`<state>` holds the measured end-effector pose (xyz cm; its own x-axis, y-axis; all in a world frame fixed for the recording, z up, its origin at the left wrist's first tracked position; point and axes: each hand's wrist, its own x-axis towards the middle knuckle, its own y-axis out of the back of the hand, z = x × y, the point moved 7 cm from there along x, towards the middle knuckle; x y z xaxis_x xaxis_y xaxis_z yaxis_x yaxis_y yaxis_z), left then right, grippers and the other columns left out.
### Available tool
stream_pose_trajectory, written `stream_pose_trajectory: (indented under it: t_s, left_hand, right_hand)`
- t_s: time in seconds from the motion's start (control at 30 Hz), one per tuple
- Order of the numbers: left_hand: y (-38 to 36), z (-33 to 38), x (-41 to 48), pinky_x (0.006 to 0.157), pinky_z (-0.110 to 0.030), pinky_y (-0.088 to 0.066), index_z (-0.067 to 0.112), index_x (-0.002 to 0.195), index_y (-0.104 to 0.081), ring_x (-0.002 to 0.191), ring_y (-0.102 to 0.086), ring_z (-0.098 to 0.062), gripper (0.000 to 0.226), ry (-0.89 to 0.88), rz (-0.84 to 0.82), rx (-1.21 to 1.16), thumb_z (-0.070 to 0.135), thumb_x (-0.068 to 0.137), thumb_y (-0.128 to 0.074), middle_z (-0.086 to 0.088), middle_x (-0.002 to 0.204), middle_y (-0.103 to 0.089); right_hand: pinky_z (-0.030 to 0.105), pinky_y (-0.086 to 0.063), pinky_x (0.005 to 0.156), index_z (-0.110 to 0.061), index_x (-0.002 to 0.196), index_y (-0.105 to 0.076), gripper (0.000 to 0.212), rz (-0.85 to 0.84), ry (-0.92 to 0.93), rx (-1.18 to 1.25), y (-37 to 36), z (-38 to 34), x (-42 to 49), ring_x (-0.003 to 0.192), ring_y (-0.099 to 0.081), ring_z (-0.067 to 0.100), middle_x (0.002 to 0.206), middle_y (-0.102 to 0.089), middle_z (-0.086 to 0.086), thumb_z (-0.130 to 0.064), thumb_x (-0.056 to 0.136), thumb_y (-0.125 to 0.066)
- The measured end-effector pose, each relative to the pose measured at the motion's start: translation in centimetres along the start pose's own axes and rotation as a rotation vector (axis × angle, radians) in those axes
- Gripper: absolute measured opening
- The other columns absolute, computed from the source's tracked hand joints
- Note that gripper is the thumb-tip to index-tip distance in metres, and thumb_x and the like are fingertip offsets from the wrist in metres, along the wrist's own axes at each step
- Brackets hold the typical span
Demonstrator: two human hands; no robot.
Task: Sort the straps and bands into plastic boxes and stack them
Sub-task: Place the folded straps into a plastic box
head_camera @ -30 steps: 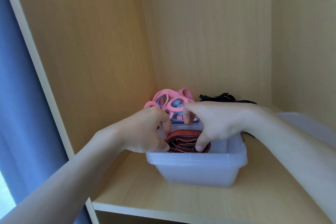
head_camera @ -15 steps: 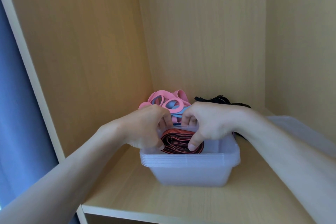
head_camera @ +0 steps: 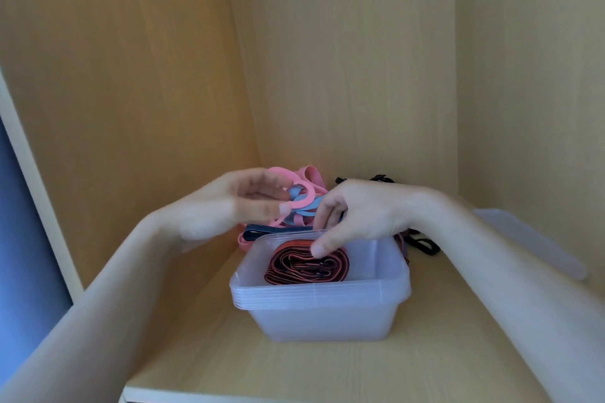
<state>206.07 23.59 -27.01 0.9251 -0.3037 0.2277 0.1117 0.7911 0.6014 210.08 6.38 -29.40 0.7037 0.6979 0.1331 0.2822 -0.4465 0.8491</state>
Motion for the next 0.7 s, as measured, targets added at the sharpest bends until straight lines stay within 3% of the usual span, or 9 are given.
stream_pose_trajectory:
  t_s: [0.13,0.23,0.3,0.43,0.5,0.57,0.63,0.7]
  left_hand:
    - [-0.4,-0.2,2.7,0.087,-0.035,-0.059,0.016,0.113,-0.072,0.106,-0.072,-0.025,0.041,0.003,0.118,-0.095,0.032,0.076,-0.08,-0.008,0.111,-0.076]
    - [-1.0,-1.0,4.8,0.076,-0.027,-0.06,0.005,0.109,-0.072,0.096,-0.073,-0.025,0.025,0.027,0.159,-0.105,0.015,0.087,-0.077,-0.017,0.106,-0.075]
    - [-1.3,-2.1,6.0,0.074,-0.028,-0.06,0.002,0.103,-0.073,0.087,-0.072,-0.025,0.013,0.049,0.221,-0.055,0.004,0.09,-0.072,-0.021,0.101,-0.074]
    - [-1.7,-5.2,6.7,0.067,-0.031,-0.055,0.004,0.09,-0.075,0.077,-0.068,-0.03,0.01,0.087,0.345,-0.19,-0.004,0.087,-0.07,-0.028,0.092,-0.072]
    - [-1.5,-6.0,6.7,0.064,-0.026,-0.054,0.009,0.086,-0.076,0.067,-0.069,-0.023,0.014,0.075,0.369,-0.231,-0.004,0.085,-0.072,-0.025,0.086,-0.074]
    - [-1.4,-6.3,6.6,0.055,-0.016,-0.049,0.01,0.084,-0.076,0.055,-0.066,-0.01,0.017,0.041,0.382,-0.223,-0.006,0.084,-0.073,-0.011,0.07,-0.074]
    - [-1.6,-6.3,6.3,0.057,-0.011,-0.048,0.011,0.083,-0.075,0.056,-0.066,-0.004,0.018,0.015,0.38,-0.157,-0.007,0.084,-0.074,0.001,0.065,-0.073]
    - [-1.4,-6.7,6.0,0.066,-0.014,-0.053,0.011,0.081,-0.076,0.067,-0.069,-0.004,0.018,0.017,0.397,-0.098,-0.006,0.083,-0.076,0.001,0.074,-0.076]
  right_hand:
    - [0.023,-0.051,0.068,-0.019,0.087,-0.076,0.041,0.19,0.027,0.16,1.9,0.6,0.3,0.072,-0.07,0.005,0.08,-0.076,-0.007,-0.06,0.08,-0.073]
    - [0.025,-0.051,0.066,-0.013,0.081,-0.074,0.028,0.38,0.001,0.175,4.0,2.5,0.1,0.07,-0.07,0.014,0.079,-0.075,0.004,-0.038,0.091,-0.071]
    - [0.027,-0.05,0.068,-0.016,0.074,-0.073,0.021,0.453,-0.059,0.08,5.0,4.3,-0.4,0.068,-0.065,0.012,0.075,-0.072,0.0,-0.029,0.091,-0.074]
    - [0.027,-0.049,0.068,-0.02,0.079,-0.075,0.015,0.328,-0.226,-0.085,4.8,7.8,-0.6,0.078,-0.065,0.012,0.081,-0.072,-0.005,-0.033,0.083,-0.081]
    - [0.029,-0.052,0.073,-0.022,0.084,-0.075,0.019,0.238,-0.281,-0.123,4.2,8.9,-0.5,0.082,-0.068,0.014,0.085,-0.074,-0.005,-0.038,0.079,-0.084]
    - [0.026,-0.051,0.068,-0.024,0.089,-0.073,0.024,0.204,-0.314,-0.154,3.7,9.4,-0.4,0.078,-0.066,0.012,0.085,-0.073,-0.007,-0.041,0.076,-0.085]
    - [0.023,-0.044,0.061,-0.025,0.095,-0.071,0.029,0.239,-0.321,-0.168,3.3,9.7,-0.1,0.072,-0.062,0.009,0.085,-0.069,-0.007,-0.042,0.076,-0.085]
    - [0.02,-0.039,0.056,-0.026,0.095,-0.071,0.026,0.279,-0.3,-0.163,2.6,9.7,0.4,0.065,-0.057,0.006,0.08,-0.066,-0.008,-0.043,0.078,-0.082]
